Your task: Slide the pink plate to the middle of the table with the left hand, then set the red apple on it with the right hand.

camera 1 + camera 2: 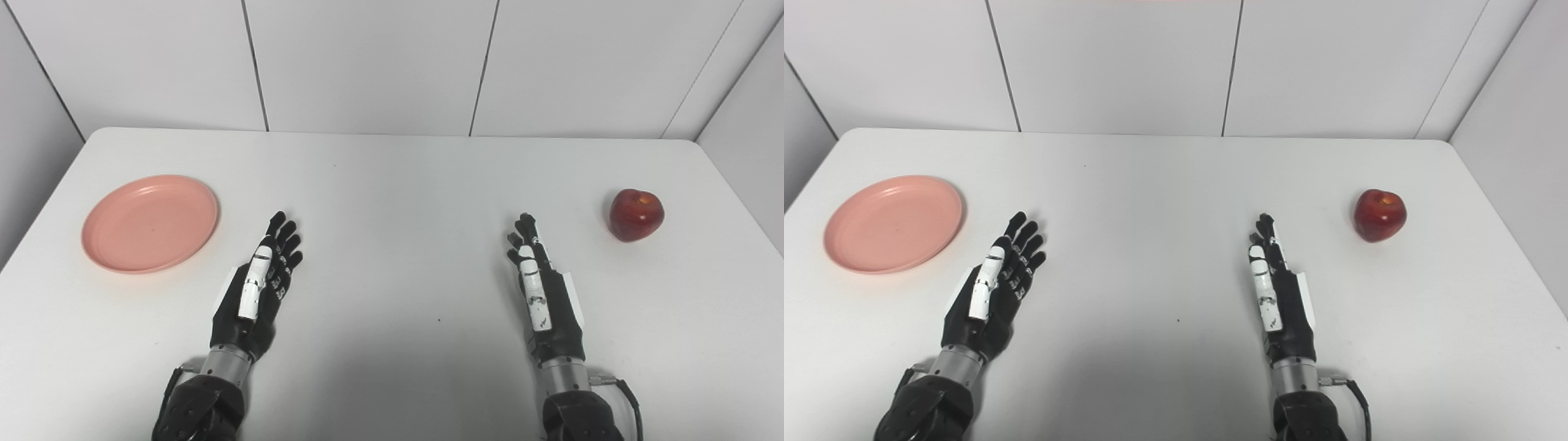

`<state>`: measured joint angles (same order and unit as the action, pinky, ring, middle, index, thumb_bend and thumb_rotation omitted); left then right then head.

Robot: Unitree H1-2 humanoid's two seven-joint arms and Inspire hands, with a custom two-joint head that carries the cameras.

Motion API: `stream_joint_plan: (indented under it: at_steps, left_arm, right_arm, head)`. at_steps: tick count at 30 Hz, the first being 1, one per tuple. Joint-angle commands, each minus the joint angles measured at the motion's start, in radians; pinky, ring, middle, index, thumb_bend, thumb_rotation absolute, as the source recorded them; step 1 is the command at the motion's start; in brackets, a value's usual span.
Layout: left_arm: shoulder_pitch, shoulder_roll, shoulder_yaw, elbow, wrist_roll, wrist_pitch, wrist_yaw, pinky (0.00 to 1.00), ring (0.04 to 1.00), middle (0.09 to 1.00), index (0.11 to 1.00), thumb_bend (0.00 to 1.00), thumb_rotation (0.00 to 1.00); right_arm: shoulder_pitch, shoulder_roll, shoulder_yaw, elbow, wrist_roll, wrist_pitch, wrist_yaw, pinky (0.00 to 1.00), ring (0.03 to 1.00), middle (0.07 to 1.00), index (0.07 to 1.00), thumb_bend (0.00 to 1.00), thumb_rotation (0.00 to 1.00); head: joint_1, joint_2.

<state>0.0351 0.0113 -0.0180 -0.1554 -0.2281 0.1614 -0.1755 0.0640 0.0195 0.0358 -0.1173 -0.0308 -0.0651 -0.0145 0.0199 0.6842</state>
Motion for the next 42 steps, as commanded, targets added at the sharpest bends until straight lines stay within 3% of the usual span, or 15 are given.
stream_joint_plan:
  at_steps: [1, 10, 16, 26, 42]
  left_arm:
    - [0.007, -0.014, -0.012, 0.004, 0.013, -0.044, 0.001, 1.00, 1.000, 1.000, 0.982, 0.35, 1.00]
    - [0.008, -0.042, -0.046, 0.088, 0.050, -0.125, 0.021, 1.00, 0.974, 0.982, 0.964, 0.37, 1.00]
    - [0.009, -0.064, -0.060, 0.099, 0.077, -0.119, 0.047, 0.98, 0.963, 0.966, 0.946, 0.38, 1.00]
    - [0.012, -0.076, -0.064, 0.106, 0.066, -0.113, 0.058, 0.97, 0.954, 0.950, 0.923, 0.37, 1.00]
    - [-0.013, -0.046, -0.049, 0.089, 0.063, -0.133, 0.044, 0.98, 0.960, 0.969, 0.952, 0.37, 1.00]
  right_arm:
    - [0.006, -0.021, -0.014, 0.062, 0.022, -0.080, 0.016, 0.97, 0.966, 0.985, 0.982, 0.28, 1.00]
    - [0.000, -0.073, -0.028, 0.132, 0.093, -0.153, 0.062, 1.00, 0.990, 0.999, 0.994, 0.31, 1.00]
    - [0.000, -0.092, -0.031, 0.146, 0.111, -0.169, 0.080, 1.00, 0.999, 1.000, 0.996, 0.31, 1.00]
    - [-0.001, -0.104, -0.030, 0.162, 0.133, -0.206, 0.107, 1.00, 0.996, 1.000, 1.000, 0.27, 1.00]
    - [0.002, -0.091, -0.027, 0.152, 0.125, -0.198, 0.099, 1.00, 0.991, 1.000, 0.999, 0.26, 1.00]
  head:
    - [0.033, -0.008]
    - [0.160, -0.066]
    - [0.215, -0.100]
    - [0.223, -0.108]
    - [0.225, -0.108]
